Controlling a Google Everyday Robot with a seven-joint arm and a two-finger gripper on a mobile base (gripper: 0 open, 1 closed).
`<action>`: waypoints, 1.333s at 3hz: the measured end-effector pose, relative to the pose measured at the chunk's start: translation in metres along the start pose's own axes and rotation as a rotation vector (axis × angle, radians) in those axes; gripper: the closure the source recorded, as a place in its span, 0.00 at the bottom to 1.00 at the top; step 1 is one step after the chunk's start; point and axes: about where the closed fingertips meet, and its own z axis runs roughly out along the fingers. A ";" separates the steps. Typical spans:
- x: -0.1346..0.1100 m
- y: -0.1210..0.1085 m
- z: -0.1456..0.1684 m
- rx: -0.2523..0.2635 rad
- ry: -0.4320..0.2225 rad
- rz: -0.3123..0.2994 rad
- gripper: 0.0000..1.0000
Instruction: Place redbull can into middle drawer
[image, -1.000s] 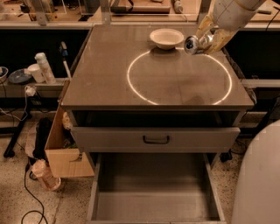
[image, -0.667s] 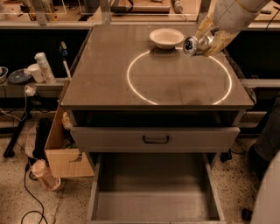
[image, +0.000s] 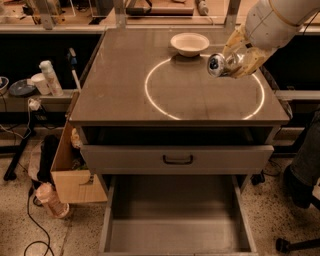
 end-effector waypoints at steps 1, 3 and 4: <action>-0.020 0.014 -0.005 -0.004 -0.041 -0.021 1.00; -0.025 0.017 -0.005 -0.012 -0.102 -0.082 1.00; -0.040 0.034 -0.009 -0.030 -0.179 -0.164 1.00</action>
Offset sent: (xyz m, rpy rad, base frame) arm -0.0206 0.0084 -0.0006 0.0201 0.0124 0.0350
